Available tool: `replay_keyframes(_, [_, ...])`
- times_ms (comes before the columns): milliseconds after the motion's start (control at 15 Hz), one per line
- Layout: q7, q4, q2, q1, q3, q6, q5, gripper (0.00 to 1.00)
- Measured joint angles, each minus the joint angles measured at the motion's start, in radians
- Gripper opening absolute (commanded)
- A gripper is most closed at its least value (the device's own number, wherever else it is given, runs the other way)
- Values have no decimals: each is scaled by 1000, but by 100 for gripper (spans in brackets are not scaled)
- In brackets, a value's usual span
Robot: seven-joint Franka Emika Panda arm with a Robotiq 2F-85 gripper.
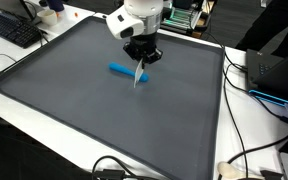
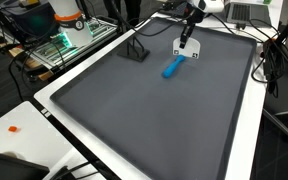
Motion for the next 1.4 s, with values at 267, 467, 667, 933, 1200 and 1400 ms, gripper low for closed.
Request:
replay_keyframes(267, [9,0,6,4,-3,2,0,1])
replay_keyframes(467, [12,0,9,6,-6,2,0,1])
replay_keyframes(667, [13,0,12,7,-8,2,0,1])
replay_keyframes(933, [13,3,20,7,-9,1,0,1])
replay_keyframes(1200, [13,8,25,7,-10,-9,0,1])
replay_keyframes(1400, [13,20,32,7,-10,-34,0,1])
